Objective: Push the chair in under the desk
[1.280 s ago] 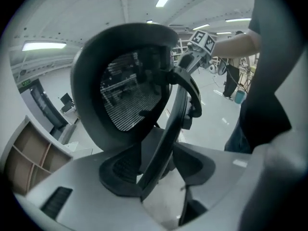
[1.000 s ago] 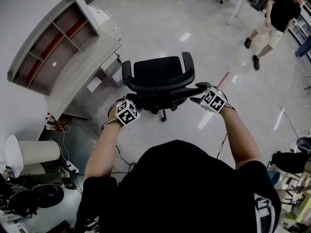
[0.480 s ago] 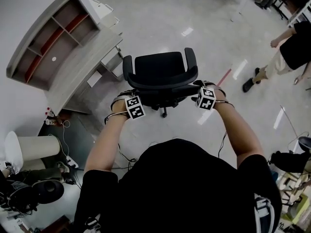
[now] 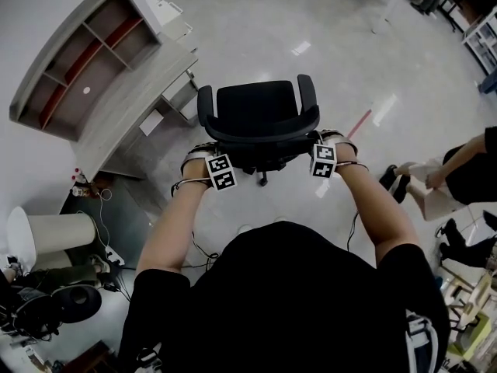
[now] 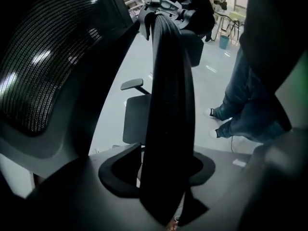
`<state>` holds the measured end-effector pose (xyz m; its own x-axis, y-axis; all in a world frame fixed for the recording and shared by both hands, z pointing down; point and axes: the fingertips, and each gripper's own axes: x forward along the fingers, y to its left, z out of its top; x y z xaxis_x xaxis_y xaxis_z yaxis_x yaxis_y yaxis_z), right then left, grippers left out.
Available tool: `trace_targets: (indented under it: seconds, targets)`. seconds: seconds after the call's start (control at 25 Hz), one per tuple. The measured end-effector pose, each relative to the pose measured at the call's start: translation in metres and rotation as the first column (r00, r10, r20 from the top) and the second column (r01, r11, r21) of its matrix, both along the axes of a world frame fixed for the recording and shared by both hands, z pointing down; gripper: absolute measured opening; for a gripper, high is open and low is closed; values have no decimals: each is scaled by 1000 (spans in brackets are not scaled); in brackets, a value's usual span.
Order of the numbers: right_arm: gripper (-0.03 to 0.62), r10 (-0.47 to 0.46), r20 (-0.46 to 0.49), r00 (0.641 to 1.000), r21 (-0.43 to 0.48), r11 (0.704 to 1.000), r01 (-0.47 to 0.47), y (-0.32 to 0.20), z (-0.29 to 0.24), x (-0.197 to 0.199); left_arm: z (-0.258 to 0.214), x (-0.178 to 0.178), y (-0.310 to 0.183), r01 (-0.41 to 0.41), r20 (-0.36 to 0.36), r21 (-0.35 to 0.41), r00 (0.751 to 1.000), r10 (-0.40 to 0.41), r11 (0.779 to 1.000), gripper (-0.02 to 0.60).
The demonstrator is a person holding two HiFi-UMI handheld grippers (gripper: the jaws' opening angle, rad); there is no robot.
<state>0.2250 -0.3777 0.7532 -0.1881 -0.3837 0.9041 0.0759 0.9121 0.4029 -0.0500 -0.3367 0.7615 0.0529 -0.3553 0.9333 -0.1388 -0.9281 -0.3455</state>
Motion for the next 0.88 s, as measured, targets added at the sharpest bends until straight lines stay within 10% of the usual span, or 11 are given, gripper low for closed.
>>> trace_targets:
  seconds: [0.88]
  targets:
    - [123, -30, -43, 999, 30, 999, 32, 8, 3, -4, 7, -7, 16, -16, 21, -45, 1000, 17, 999, 147]
